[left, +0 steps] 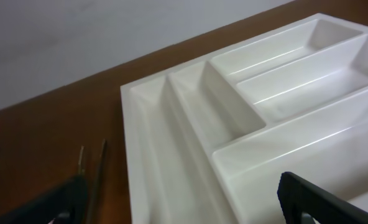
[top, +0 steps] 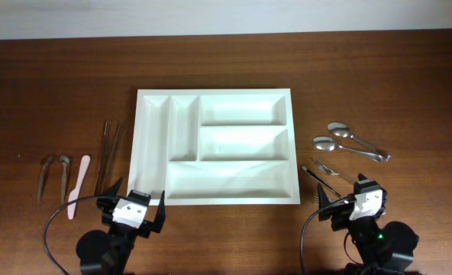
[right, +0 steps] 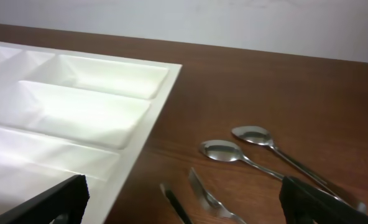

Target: Pack container

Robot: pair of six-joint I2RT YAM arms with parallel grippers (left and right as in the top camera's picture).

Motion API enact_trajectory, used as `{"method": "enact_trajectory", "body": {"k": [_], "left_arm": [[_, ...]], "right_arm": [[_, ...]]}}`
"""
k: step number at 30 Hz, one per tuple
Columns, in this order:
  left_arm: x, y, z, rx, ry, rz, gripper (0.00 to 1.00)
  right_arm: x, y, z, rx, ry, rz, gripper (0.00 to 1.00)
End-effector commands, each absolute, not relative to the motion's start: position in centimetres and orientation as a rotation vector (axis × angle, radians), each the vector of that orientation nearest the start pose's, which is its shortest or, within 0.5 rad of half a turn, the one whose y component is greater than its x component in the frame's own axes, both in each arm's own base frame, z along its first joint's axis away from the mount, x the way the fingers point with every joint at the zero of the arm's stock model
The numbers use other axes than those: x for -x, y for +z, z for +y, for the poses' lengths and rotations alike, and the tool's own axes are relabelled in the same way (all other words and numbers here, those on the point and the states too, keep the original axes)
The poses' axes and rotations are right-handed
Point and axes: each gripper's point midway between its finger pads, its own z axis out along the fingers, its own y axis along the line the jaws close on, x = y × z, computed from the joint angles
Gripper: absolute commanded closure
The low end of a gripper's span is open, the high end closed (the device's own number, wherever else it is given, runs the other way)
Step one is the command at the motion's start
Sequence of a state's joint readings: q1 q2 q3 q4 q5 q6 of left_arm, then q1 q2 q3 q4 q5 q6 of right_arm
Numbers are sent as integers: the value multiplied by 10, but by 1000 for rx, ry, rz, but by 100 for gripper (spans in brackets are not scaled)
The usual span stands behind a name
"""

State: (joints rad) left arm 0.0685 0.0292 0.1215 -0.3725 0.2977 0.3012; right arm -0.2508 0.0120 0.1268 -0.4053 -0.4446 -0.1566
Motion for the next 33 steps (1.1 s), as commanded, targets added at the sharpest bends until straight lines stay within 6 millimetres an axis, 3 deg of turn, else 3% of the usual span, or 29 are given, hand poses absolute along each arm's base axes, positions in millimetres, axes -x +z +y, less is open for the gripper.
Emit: {"method": "enact_trajectory", "body": {"k": [1,5,10,13,16,19,21,26,29,33], "left_arm": [[-226,127,-40,-332,-137,1848,1],[-227,134,-40,-183,-247,1873,1],[-229,159,-32,-143,-205,1860,1],[-233,180,-22,-102,-151,1874,1],[-239,219,-9,-56,-84,1882,1],[-251,252,6,-90,42,1921,1],[-263,263,14,-128,92,1984,1],[-298,260,39,-71,78,2229,1],[-320,253,42,-55,-51,2340,1],[-348,239,49,-25,-175,2427,1]], "right_arm": [[-222,143,26,240,172,1802,1],[-221,169,28,157,240,1751,1],[-217,197,29,158,234,1704,1],[-214,208,27,133,235,1741,1],[-212,217,22,80,234,1841,1],[-215,228,4,-29,178,1999,1],[-220,239,-5,-80,153,2089,1],[-249,277,-14,-129,182,2251,1],[-273,295,-10,-112,272,2301,1],[-302,290,-17,-138,302,2384,1]]}}
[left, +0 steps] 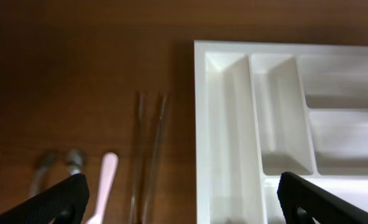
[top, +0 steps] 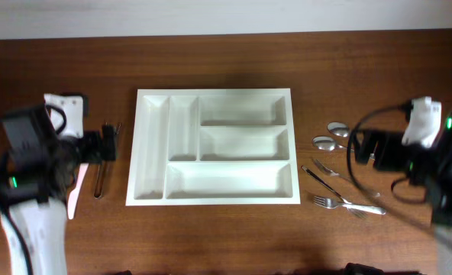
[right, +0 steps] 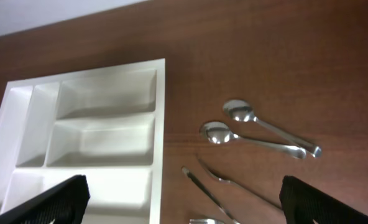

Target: Pack container

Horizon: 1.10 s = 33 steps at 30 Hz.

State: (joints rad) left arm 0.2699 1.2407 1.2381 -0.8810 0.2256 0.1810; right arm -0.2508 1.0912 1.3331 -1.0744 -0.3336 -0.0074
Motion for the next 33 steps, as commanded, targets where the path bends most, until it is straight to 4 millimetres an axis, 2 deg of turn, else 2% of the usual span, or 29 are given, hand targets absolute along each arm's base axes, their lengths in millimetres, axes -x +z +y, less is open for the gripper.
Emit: {"method": "enact_trajectory", "body": {"k": [1,2,5,8,11,19,33], "left_arm": [[-353,232,52,-16,-182,2448,1],[-359,219,54,-7,-197,2484,1],[-363,199,55,7,-224,2545,1],[-364,185,55,18,-243,2588,1],[-361,179,56,27,-246,2617,1],[-359,177,55,29,-252,2627,1],[-359,177,55,29,-251,2627,1]], "right_arm": [[-310,284,-19,-143,307,2403,1],[-321,271,-22,-154,313,2435,1],[-336,241,-38,-205,252,2522,1],[-344,220,-45,-233,230,2584,1],[-354,208,-47,-237,237,2604,1],[-366,210,-50,-226,226,2565,1],[-366,210,-50,-227,225,2565,1]]}}
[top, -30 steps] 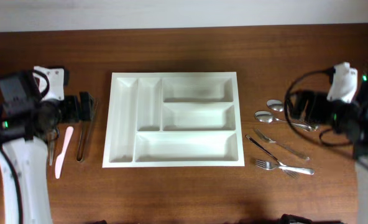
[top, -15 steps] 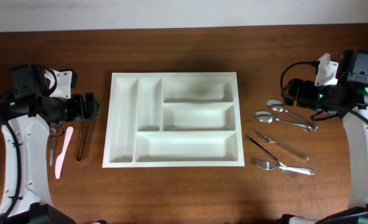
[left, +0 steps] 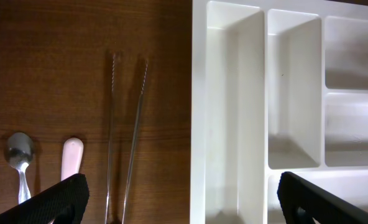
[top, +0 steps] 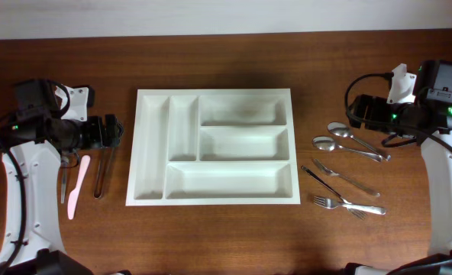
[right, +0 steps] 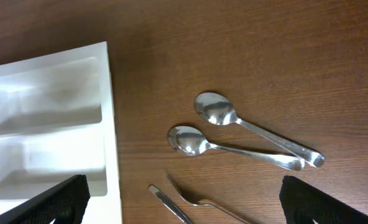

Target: Pack container

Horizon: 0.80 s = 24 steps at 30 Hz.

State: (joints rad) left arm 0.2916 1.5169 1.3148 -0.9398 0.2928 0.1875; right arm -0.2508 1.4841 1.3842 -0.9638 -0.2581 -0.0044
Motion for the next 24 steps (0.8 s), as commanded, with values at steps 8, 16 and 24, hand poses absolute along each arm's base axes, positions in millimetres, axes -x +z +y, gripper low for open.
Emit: {"method": "enact_trajectory", "body": {"k": [8,16,24], "left_arm": [[-359,177,55,29,-251,2627,1],[-359,177,55,29,-251,2627,1],[-359,177,55,29,-251,2627,1]], "right_arm": [[-367,210,-51,-226,224,2560,1],[-366,209,-57,-240,174,2567,2],[-352,200,-78,-300,2,2631,1]]}}
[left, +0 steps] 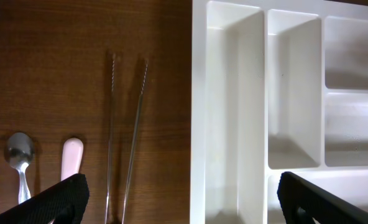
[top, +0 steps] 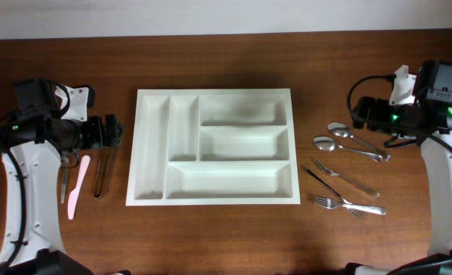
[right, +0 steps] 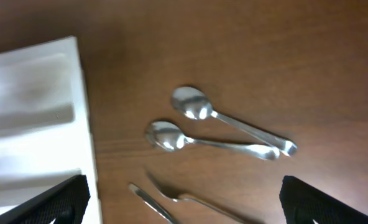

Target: Pack container

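A white divided tray lies mid-table with all its compartments bare. Left of it lie metal tongs, a pink utensil and small spoons. My left gripper hangs open over the far end of the tongs, beside the tray's left rim. Right of the tray lie two spoons, forks and a knife. Above the spoons, my right gripper is open too.
The pink utensil and one small spoon show left of the tongs. A fork and the knife tip lie just below the right gripper's spoons. Bare wood surrounds the tray.
The right gripper has shifted slightly to the right, so the spoons sit further left in its view. The left arm and all the cutlery are unchanged.
Both arms were folded low at the front table edge, grippers open. Then they stood raised and spread toward the two sides. Later the left hung over the tongs and the right over the spoons, where they remain. Nothing has been picked up.
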Robot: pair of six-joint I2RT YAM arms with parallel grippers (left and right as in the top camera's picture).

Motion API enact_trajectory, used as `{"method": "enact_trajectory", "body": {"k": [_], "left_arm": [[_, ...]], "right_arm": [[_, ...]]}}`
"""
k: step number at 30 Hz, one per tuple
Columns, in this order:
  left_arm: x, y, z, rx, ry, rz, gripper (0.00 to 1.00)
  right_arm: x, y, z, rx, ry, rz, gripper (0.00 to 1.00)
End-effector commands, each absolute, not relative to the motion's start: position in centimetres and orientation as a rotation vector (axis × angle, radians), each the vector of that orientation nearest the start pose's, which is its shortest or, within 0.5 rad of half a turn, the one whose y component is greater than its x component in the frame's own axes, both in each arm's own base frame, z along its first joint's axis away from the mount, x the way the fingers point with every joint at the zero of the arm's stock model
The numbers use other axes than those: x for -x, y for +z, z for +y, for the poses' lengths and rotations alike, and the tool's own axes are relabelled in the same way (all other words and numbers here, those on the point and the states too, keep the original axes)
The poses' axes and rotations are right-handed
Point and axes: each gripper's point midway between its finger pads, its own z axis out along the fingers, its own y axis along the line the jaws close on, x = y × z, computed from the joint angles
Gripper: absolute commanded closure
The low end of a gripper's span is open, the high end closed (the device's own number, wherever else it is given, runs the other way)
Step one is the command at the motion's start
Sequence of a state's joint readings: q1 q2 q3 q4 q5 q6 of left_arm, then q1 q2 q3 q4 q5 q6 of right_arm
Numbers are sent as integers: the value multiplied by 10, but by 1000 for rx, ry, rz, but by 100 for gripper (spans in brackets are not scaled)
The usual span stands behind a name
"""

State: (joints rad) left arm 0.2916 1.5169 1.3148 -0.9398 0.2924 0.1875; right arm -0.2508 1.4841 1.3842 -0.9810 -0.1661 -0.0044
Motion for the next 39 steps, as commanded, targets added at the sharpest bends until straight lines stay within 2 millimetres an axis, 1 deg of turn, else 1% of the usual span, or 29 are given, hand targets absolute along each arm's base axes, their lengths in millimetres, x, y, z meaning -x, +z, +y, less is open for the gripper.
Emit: {"method": "enact_trajectory", "body": {"k": [1,3,6,9,12,15,19,20,22,26,31,37,39], "left_arm": [[-359,177,55,29,-251,2627,1],[-359,177,55,29,-251,2627,1],[-359,177,55,29,-251,2627,1],[-359,177,55,29,-251,2627,1],[-359,177,55,29,-251,2627,1],[-359,177,55,29,-251,2627,1],[-359,177,55,29,-251,2627,1],[-359,177,55,29,-251,2627,1],[-359,177,55,29,-251,2627,1],[-359,177,55,29,-251,2627,1],[-359,177,55,29,-251,2627,1],[-359,177,55,29,-251,2627,1],[-359,177,55,29,-251,2627,1]], "right_arm": [[-350,200,-80,-305,-13,2636,1],[-347,198,-84,-314,-48,2648,1],[-342,196,-88,-282,-95,2675,1],[-340,192,-89,-196,-124,2701,1],[-337,182,-88,-85,-137,2754,1],[-339,164,-87,-38,-119,2811,1],[-348,130,-72,123,26,2884,0],[-349,122,-71,152,39,2904,2],[-349,102,-71,178,63,2957,6],[-348,78,-71,211,94,3019,7],[-357,68,-73,309,89,3002,7],[-360,59,-71,415,101,2992,7],[-362,55,-70,478,97,2982,8]]}}
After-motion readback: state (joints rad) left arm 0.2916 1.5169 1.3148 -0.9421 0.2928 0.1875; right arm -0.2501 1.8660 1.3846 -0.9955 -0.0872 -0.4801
